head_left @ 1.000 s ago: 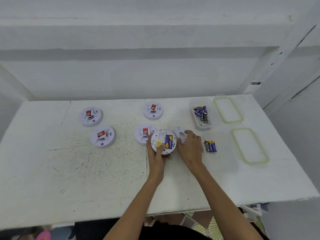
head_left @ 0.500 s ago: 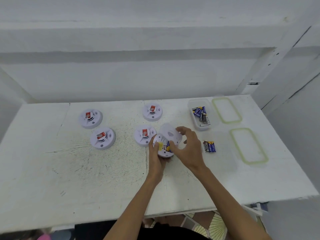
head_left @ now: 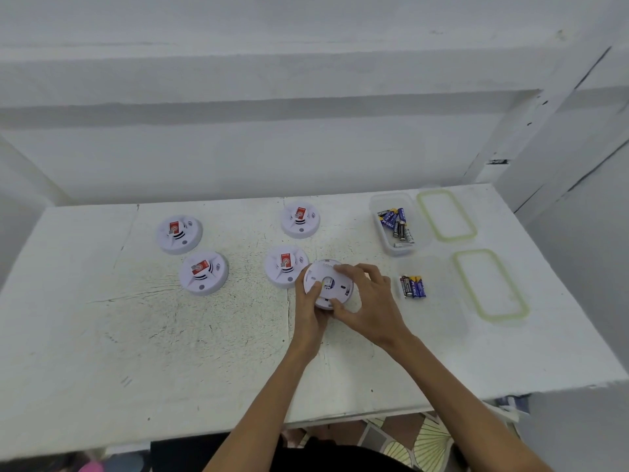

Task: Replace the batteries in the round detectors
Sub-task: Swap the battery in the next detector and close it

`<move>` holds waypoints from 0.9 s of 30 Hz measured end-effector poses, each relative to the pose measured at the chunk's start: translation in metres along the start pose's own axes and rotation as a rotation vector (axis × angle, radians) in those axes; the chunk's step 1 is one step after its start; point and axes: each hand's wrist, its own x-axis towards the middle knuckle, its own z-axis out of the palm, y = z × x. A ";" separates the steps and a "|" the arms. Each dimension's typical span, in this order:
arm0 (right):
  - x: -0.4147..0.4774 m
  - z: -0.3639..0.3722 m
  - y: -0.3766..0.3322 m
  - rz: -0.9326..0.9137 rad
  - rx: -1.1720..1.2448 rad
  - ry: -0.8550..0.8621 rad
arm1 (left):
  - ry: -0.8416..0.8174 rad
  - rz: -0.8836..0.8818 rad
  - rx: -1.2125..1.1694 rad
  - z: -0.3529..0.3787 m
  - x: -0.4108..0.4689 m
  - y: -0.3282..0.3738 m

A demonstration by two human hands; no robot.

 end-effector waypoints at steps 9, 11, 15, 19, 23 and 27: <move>0.006 -0.006 0.005 0.049 0.000 -0.126 | 0.023 -0.009 0.016 -0.002 0.003 -0.004; 0.006 -0.006 0.006 0.065 0.020 -0.132 | 0.021 -0.005 0.024 -0.003 0.003 -0.006; 0.008 -0.007 0.008 0.116 0.069 -0.157 | 0.016 -0.006 0.037 -0.004 0.003 -0.006; 0.006 -0.007 0.010 0.083 0.104 -0.186 | 0.024 -0.009 0.033 -0.004 0.003 -0.007; 0.002 0.001 0.017 0.107 0.182 -0.197 | 0.024 -0.019 0.030 -0.003 0.002 -0.006; 0.002 0.003 0.020 0.161 0.232 -0.176 | 0.030 -0.021 0.060 -0.003 0.003 -0.007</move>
